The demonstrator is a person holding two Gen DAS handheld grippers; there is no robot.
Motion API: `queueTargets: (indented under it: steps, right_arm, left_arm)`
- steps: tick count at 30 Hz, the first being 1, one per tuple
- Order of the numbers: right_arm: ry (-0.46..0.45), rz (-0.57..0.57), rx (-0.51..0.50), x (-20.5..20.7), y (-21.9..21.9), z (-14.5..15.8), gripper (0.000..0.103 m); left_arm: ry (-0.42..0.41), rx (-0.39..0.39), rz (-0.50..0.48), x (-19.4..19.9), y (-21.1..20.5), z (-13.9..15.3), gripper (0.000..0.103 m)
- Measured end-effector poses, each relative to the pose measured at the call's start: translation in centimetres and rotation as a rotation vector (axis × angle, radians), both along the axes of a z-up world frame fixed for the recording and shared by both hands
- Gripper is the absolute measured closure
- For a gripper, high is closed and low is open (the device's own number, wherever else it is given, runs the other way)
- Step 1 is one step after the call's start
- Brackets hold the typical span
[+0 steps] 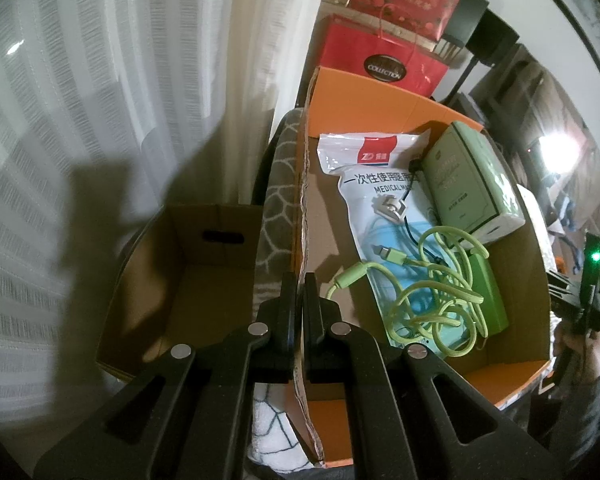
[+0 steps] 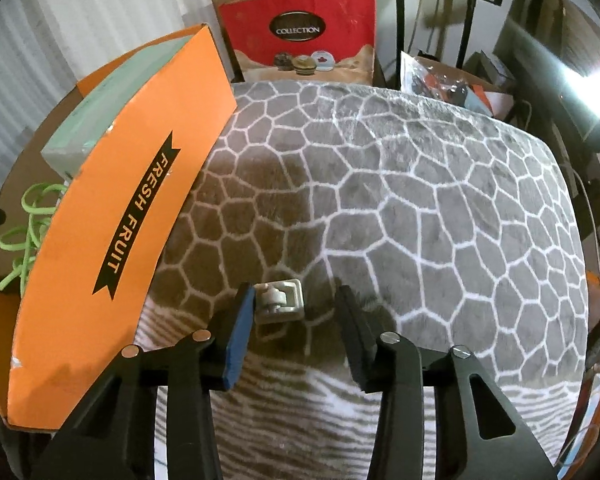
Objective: Organize objects
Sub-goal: 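Close the right tool around the second white plug, then carry the second plug with the right tool and lower it into the box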
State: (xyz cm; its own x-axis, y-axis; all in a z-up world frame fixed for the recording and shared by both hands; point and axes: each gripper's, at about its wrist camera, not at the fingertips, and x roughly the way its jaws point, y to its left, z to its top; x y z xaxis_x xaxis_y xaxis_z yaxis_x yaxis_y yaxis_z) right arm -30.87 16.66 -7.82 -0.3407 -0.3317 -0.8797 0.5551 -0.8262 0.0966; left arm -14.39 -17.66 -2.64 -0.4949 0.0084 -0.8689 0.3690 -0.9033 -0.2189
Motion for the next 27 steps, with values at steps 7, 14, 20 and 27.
queueTargets:
  steps: [7,14,20,27]
  right_arm:
    - [-0.004,0.011,-0.007,0.3,-0.2,0.2,0.082]
    - [-0.002,0.011,-0.049,0.8,0.0,2.1,0.082]
    - [0.029,0.032,-0.083,1.6,-0.1,5.5,0.082]
    - [0.06,0.083,-0.115,2.7,-1.8,9.2,0.082]
  left_arm:
    - [0.0,0.0,0.002,0.0,-0.1,0.0,0.101]
    - [0.001,0.001,0.002,0.0,-0.1,0.0,0.101]
    - [0.005,0.005,0.003,0.1,-0.1,0.1,0.1]
    - [0.006,0.007,0.003,0.1,-0.1,0.1,0.1]
